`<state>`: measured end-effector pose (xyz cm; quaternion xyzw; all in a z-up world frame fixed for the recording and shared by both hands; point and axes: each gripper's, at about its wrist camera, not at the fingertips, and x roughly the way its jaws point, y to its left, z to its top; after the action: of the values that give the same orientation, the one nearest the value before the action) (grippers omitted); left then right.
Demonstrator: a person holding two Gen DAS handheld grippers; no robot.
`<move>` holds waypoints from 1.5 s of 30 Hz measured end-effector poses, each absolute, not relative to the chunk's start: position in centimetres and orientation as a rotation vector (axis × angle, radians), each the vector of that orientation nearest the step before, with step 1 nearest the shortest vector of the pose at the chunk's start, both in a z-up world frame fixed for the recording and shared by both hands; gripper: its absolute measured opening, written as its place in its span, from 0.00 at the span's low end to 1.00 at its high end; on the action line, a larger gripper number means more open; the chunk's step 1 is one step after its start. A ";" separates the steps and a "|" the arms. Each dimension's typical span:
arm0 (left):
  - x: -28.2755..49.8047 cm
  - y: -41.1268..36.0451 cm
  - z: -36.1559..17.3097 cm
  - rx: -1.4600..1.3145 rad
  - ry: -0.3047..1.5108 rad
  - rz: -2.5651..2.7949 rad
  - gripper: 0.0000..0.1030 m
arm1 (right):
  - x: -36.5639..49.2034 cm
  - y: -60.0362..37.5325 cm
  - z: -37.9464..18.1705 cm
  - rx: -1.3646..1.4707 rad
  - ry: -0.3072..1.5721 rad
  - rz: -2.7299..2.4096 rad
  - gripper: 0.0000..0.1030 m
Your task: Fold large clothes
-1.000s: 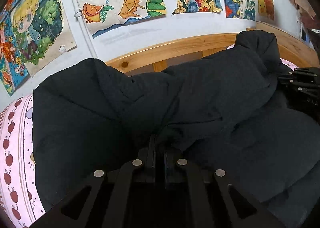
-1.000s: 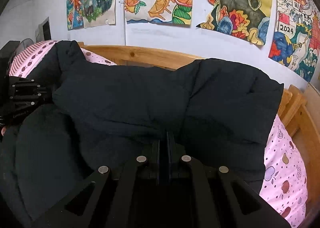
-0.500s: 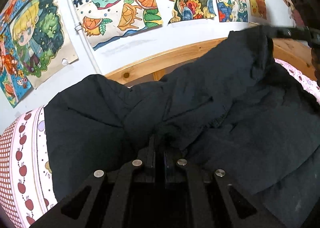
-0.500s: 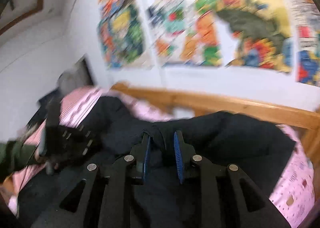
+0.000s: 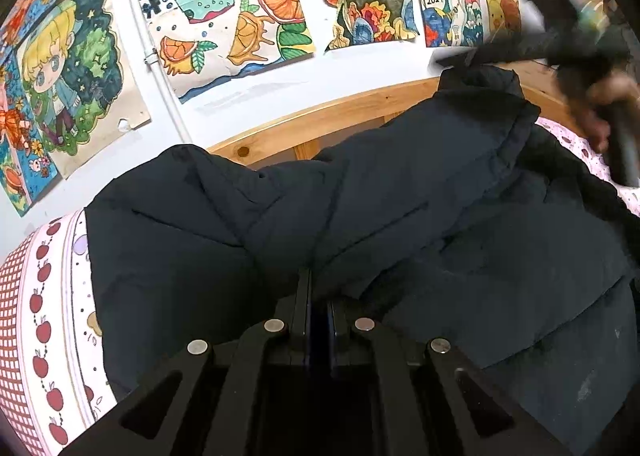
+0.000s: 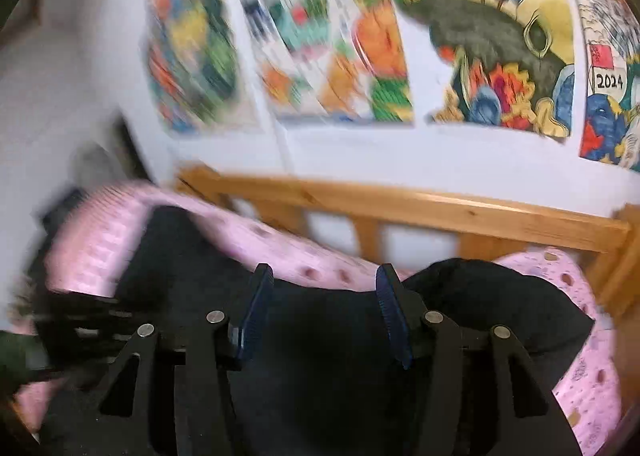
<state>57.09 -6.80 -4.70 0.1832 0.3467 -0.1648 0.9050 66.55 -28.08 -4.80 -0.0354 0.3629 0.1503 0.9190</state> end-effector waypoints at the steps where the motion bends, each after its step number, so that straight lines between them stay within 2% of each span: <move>1: 57.0 -6.7 -4.6 0.372 0.717 -0.346 0.09 | 66.8 -27.5 -5.6 -0.112 0.769 0.287 0.43; 9: 53.6 -4.4 0.0 0.207 0.602 -0.477 0.11 | 65.7 -30.1 -8.4 0.021 0.781 0.288 0.39; 14: 59.0 -5.2 2.2 0.009 0.567 -0.352 0.11 | 65.7 -29.8 -8.3 0.033 0.743 0.241 0.39; 21: 67.2 -3.1 -2.8 -0.183 0.701 -0.086 0.11 | 65.4 -32.9 -9.0 0.218 0.654 0.094 0.39; 24: 67.2 -1.3 -5.4 -0.287 0.720 -0.060 0.04 | 65.8 -34.6 -11.2 0.349 0.687 0.094 0.39; 31: 67.3 -0.9 -9.0 -0.319 0.777 -0.046 0.04 | 65.3 -35.3 -15.1 0.477 0.713 0.116 0.38; 36: 65.9 -1.0 -6.8 -0.294 0.706 -0.051 0.04 | 63.9 -35.2 -13.1 0.420 0.657 0.110 0.38; 42: 63.8 -3.7 -1.9 -0.175 0.541 -0.201 0.04 | 63.3 -32.6 -5.8 0.146 0.482 0.109 0.40; 45: 64.3 -5.5 -1.8 -0.134 0.609 -0.363 0.04 | 65.0 -30.7 -6.0 0.068 0.584 0.237 0.40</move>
<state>64.27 -5.55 -1.83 -0.0657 0.2980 -0.1774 0.9356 64.99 -30.65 -6.02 0.0334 0.2870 0.1165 0.9502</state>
